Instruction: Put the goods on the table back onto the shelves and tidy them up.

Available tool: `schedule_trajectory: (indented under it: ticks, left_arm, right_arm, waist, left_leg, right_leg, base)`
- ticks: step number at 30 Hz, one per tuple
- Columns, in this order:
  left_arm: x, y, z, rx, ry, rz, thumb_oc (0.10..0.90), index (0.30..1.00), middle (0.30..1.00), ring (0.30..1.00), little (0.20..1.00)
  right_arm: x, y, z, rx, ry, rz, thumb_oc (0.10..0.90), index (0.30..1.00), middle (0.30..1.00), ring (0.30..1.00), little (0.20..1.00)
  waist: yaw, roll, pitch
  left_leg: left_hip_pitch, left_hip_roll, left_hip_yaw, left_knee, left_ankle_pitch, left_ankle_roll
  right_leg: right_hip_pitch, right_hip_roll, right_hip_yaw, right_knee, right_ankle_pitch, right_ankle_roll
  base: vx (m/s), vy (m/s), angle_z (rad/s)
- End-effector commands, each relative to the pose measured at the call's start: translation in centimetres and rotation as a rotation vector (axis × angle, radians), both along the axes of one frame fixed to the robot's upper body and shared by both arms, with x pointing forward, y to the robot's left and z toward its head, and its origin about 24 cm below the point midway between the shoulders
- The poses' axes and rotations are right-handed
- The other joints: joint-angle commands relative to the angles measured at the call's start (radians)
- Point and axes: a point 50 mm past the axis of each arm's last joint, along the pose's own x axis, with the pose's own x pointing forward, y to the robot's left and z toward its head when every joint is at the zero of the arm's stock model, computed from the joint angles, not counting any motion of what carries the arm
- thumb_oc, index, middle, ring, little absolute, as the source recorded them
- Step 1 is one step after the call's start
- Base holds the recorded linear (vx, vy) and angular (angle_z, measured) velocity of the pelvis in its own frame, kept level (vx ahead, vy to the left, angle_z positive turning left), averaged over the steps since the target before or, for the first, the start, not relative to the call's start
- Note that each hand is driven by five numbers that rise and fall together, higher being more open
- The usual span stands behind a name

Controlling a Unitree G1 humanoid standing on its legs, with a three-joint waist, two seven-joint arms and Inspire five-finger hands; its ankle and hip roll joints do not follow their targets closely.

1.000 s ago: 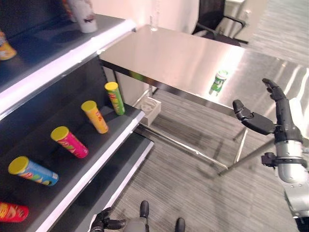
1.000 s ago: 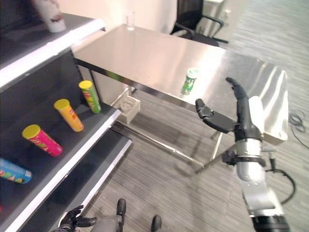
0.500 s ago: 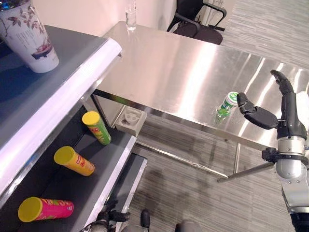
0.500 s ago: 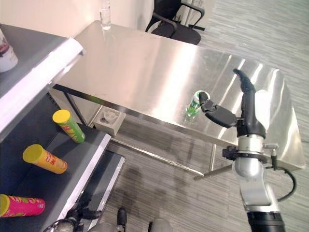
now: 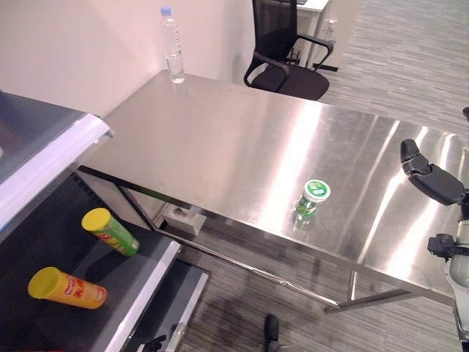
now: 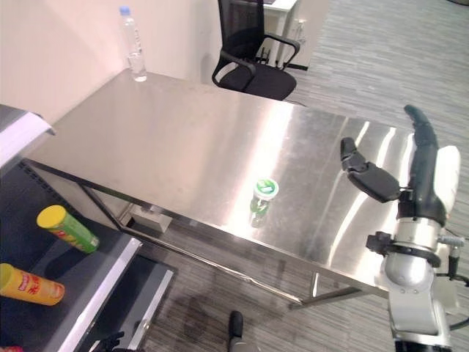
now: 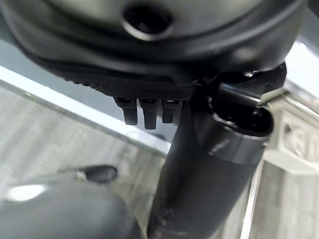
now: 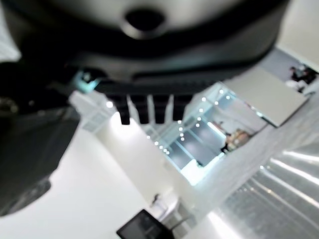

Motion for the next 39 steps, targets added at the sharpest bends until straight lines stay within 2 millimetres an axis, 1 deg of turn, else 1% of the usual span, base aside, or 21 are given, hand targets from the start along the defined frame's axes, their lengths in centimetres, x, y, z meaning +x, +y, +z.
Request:
schedule_trajectory:
  ticks: [1,4,5,7,8,11,12,14,16,18,19,20,21,22,23,24,26,27,30,33,39]
  left_arm:
    - [1.2,2.8,0.9,0.099,-0.025,-0.062,0.8,0.9,0.9,0.9,0.9]
    - [1.0,2.9,0.9,0.1,-0.014,-0.06,0.8,0.9,0.9,0.9,0.9]
    - [1.0,3.0,0.9,0.103,-0.012,-0.06,0.8,0.9,0.9,0.9,0.9]
    - [0.6,3.1,0.8,0.1,0.003,-0.061,0.8,0.9,0.9,0.9,0.9]
    - [0.6,3.1,0.8,0.1,0.003,-0.061,0.8,0.9,0.9,0.9,0.9]
    - [0.2,3.1,0.7,0.096,0.023,-0.074,0.8,0.9,0.9,0.9,0.9]
    - [0.2,3.1,0.7,0.096,0.023,-0.074,0.8,0.9,0.9,0.9,0.9]
    - [0.8,3.3,0.8,0.105,0.018,-0.088,0.8,0.9,0.9,0.9,0.9]
    - [1.6,3.5,1.0,0.112,0.006,-0.096,0.8,0.9,0.9,0.9,0.9]
    - [1.7,3.6,1.1,0.116,0.002,-0.089,0.8,0.9,0.9,0.9,0.9]
    - [1.6,4.0,1.1,0.126,0.011,-0.071,0.8,0.9,0.9,0.9,0.9]
    - [1.6,4.2,1.2,0.135,0.015,-0.067,0.8,0.9,0.9,0.9,0.9]
    - [1.6,4.2,1.2,0.135,0.015,-0.067,0.8,0.9,0.9,0.9,0.9]
    - [1.4,4.3,1.1,0.14,0.024,-0.06,0.8,0.9,0.9,0.9,0.9]
    - [1.1,4.3,1.0,0.148,0.035,-0.05,0.8,0.9,0.9,0.9,0.9]
    - [0.9,4.3,1.0,0.15,0.042,-0.047,0.8,0.9,0.9,0.9,0.9]
    - [0.7,4.2,0.9,0.148,0.049,-0.045,0.8,0.9,0.9,0.9,0.9]
    - [0.1,4.2,0.7,0.143,0.07,-0.04,0.8,0.9,0.9,0.9,0.9]
    - [-0.8,4.1,0.5,0.139,0.102,-0.03,0.8,0.9,0.9,0.9,0.9]
    - [-1.2,4.2,0.4,0.142,0.118,-0.024,0.8,0.9,0.9,0.9,0.9]
    - [-1.6,4.0,0.3,0.138,0.13,-0.031,0.8,0.9,0.9,0.9,0.9]
  right_arm:
    - [0.1,1.0,4.7,-0.037,-0.205,0.133,0.8,0.9,0.9,0.9,0.9]
    - [0.3,1.3,4.5,-0.003,-0.194,0.177,0.8,0.9,0.9,0.9,0.9]
    - [0.5,1.8,4.0,0.035,-0.171,0.241,0.8,0.9,0.9,0.9,0.9]
    - [0.7,2.4,3.6,0.069,-0.148,0.299,0.8,0.9,0.9,0.9,0.9]
    - [0.7,2.4,3.6,0.069,-0.148,0.3,0.8,0.9,0.9,0.9,0.9]
    - [1.0,3.7,2.9,0.1,-0.106,0.399,0.8,0.9,0.9,0.9,0.9]
    - [1.0,3.7,2.9,0.1,-0.106,0.399,0.8,0.9,0.9,0.9,0.9]
    - [1.5,5.5,1.7,0.112,-0.033,0.507,0.8,0.9,0.9,0.9,0.9]
    - [1.8,6.2,1.0,0.119,0.009,0.544,0.8,0.9,0.9,0.9,0.9]
    - [2.0,6.5,1.0,0.119,0.018,0.565,0.8,0.9,0.9,0.9,0.9]
    - [2.7,7.3,1.1,0.106,0.03,0.605,0.8,0.9,0.9,0.9,0.9]
    - [3.1,7.9,1.2,0.104,0.033,0.631,0.8,0.9,0.9,0.9,0.9]
    - [3.1,7.9,1.2,0.104,0.033,0.631,0.8,0.9,0.9,0.9,0.9]
    - [3.4,8.6,1.4,0.11,0.023,0.663,0.8,0.9,0.9,0.9,0.9]
    - [4.1,9.5,1.8,0.09,0.03,0.701,0.8,0.9,0.9,0.9,0.9]
    - [4.4,9.8,2.0,0.075,0.037,0.714,0.8,0.9,0.9,0.9,0.9]
    - [4.5,10.0,2.1,0.063,0.042,0.716,0.8,0.9,0.9,0.9,0.9]
    - [4.7,10.1,2.1,0.041,0.061,0.722,0.8,0.9,0.9,0.9,0.9]
    - [5.0,10.6,2.1,0.019,0.075,0.735,0.8,0.9,0.9,0.9,0.9]
    - [5.2,11.1,2.1,-0.001,0.086,0.748,0.8,0.9,0.9,0.9,0.9]
    - [5.3,11.1,1.9,-0.009,0.097,0.743,0.8,0.9,0.9,0.9,0.9]
  waist:
    - [0.009,-0.025,-0.045]
    - [0.007,-0.022,-0.046]
    - [0.002,-0.019,-0.049]
    - [-0.001,-0.016,-0.051]
    - [-0.001,-0.016,-0.051]
    - [-0.01,-0.012,-0.056]
    - [-0.01,-0.012,-0.056]
    - [-0.025,-0.005,-0.055]
    - [-0.037,-0.003,-0.056]
    - [-0.043,-0.003,-0.058]
    - [-0.059,-0.004,-0.063]
    - [-0.067,-0.004,-0.065]
    - [-0.068,-0.004,-0.065]
    - [-0.077,-0.004,-0.066]
    - [-0.088,-0.001,-0.069]
    - [-0.094,0.001,-0.07]
    - [-0.097,0.003,-0.071]
    - [-0.104,0.007,-0.075]
    - [-0.113,0.013,-0.077]
    - [-0.117,0.017,-0.078]
    - [-0.12,0.023,-0.078]
  left_leg:
    - [-0.078,-0.011,0.02,-0.039,0.064,0.003]
    - [-0.075,-0.003,0.025,-0.04,0.065,-0.002]
    - [-0.069,0.006,0.031,-0.042,0.067,-0.008]
    - [-0.063,0.014,0.038,-0.043,0.068,-0.012]
    - [-0.063,0.014,0.039,-0.043,0.068,-0.013]
    - [-0.056,0.024,0.052,-0.044,0.069,-0.018]
    - [-0.056,0.024,0.052,-0.045,0.069,-0.018]
    - [-0.054,0.038,0.074,-0.041,0.071,-0.024]
    - [-0.057,0.047,0.087,-0.035,0.068,-0.029]
    - [-0.058,0.05,0.096,-0.032,0.067,-0.031]
    - [-0.057,0.058,0.116,-0.022,0.064,-0.034]
    - [-0.057,0.061,0.128,-0.019,0.062,-0.036]
    - [-0.057,0.061,0.128,-0.019,0.062,-0.036]
    - [-0.055,0.065,0.138,-0.016,0.059,-0.037]
    - [-0.054,0.071,0.152,-0.013,0.058,-0.039]
    - [-0.052,0.074,0.159,-0.013,0.058,-0.041]
    - [-0.046,0.076,0.166,-0.017,0.059,-0.042]
    - [-0.033,0.079,0.179,-0.023,0.058,-0.045]
    - [-0.022,0.083,0.197,-0.032,0.06,-0.05]
    - [-0.019,0.085,0.202,-0.038,0.064,-0.053]
    - [-0.008,0.087,0.21,-0.043,0.063,-0.055]
  right_leg:
    - [0.116,-0.061,-0.047,0.035,-0.216,0.156]
    - [0.12,-0.054,-0.046,0.031,-0.219,0.152]
    - [0.124,-0.049,-0.044,0.03,-0.223,0.148]
    - [0.127,-0.043,-0.042,0.026,-0.226,0.146]
    - [0.127,-0.043,-0.041,0.026,-0.226,0.145]
    - [0.127,-0.036,-0.032,0.024,-0.227,0.143]
    - [0.127,-0.036,-0.032,0.024,-0.227,0.143]
    - [0.117,-0.03,-0.016,0.027,-0.228,0.139]
    - [0.109,-0.026,-0.001,0.033,-0.23,0.136]
    - [0.104,-0.024,0.005,0.036,-0.231,0.134]
    - [0.095,-0.021,0.019,0.038,-0.231,0.132]
    - [0.09,-0.02,0.028,0.039,-0.23,0.132]
    - [0.09,-0.02,0.028,0.039,-0.23,0.132]
    - [0.086,-0.017,0.036,0.04,-0.231,0.132]
    - [0.079,-0.014,0.047,0.042,-0.23,0.131]
    - [0.078,-0.013,0.052,0.042,-0.228,0.131]
    - [0.081,-0.012,0.053,0.039,-0.228,0.131]
    - [0.087,-0.011,0.055,0.036,-0.23,0.13]
    - [0.091,-0.011,0.059,0.036,-0.231,0.131]
    - [0.092,-0.011,0.058,0.035,-0.232,0.133]
    - [0.103,-0.012,0.054,0.034,-0.237,0.131]
  base:
    - [0.01,-0.044,-0.1]
    - [0.01,-0.063,-0.04]
    - [0.01,-0.062,0.01]
    - [0.01,-0.057,-0.03]
    - [0.01,-0.04,-0.04]
    - [0.0,-0.028,-0.01]
    - [-0.01,-0.036,-0.06]
    - [-0.05,-0.041,-0.17]
    - [-0.03,-0.026,-0.37]
    - [0.0,-0.028,-0.2]
    - [-0.01,-0.035,-0.21]
    - [-0.01,-0.035,-0.27]
    - [-0.01,-0.027,-0.34]
    - [-0.01,-0.04,-0.54]
    - [0.0,-0.048,-0.56]
    - [0.02,-0.04,-0.48]
    - [0.04,-0.021,-0.23]
    - [0.05,-0.022,-0.12]
    - [0.04,-0.029,-0.12]
    - [0.01,-0.013,-0.04]
    - [0.01,-0.005,0.0]
